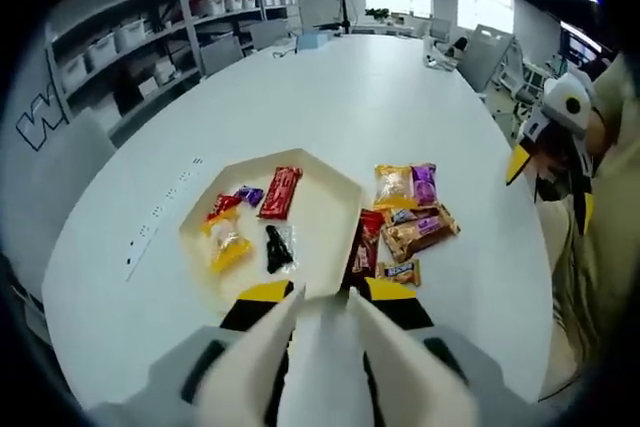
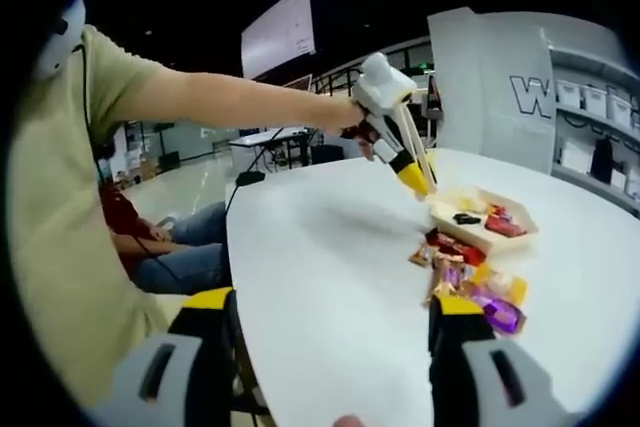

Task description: Place the target food into the container with the food tongs after gripping and lifting it, then release it inside without dropping or visibly crushing the food.

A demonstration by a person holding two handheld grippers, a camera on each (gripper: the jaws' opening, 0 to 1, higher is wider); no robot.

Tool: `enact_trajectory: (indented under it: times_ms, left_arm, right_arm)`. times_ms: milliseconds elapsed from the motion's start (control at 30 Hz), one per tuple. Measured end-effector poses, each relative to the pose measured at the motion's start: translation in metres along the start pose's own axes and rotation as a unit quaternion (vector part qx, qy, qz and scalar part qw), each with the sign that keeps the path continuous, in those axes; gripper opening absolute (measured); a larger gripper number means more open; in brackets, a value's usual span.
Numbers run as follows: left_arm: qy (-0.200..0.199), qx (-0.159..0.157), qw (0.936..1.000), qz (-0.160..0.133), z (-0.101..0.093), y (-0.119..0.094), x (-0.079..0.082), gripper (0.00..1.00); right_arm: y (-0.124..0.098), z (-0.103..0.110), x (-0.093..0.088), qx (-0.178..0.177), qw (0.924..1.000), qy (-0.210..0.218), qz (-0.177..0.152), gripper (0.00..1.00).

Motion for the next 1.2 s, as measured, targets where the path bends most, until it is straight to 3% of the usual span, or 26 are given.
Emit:
enact_trajectory:
  times_ms: [533,933,1200]
  left_arm:
    - [-0.029,-0.001,0.9994,-0.016,-0.027,0.005,-0.016,0.25]
    - [-0.058,0.011,0.9978,-0.031,-0.060,0.017,-0.014,0.25]
    - [-0.062,0.015,0.9976,-0.027,-0.078,0.030,-0.012,0.26]
  right_arm:
    - [-0.002,-0.003,0.000,-0.008,1.0000,0.001,-0.005,0.77]
    - [-0.006,-0.019,0.003,-0.066,0.9975,0.016,-0.022,0.75]
    - [-0.012,-0.030,0.005,-0.114,0.9929,0.023,-0.029,0.75]
Point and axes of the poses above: the point that each gripper's makers call its tool centre point, and the gripper's own axes: y roughly forward along the fingers, z roughly to its left, x roughly out of its top, the point moved 8 cm from there along -y, roughly backward along the fingers, and after that the axes turned 11 degrees about -x, right-handed, at the moved point
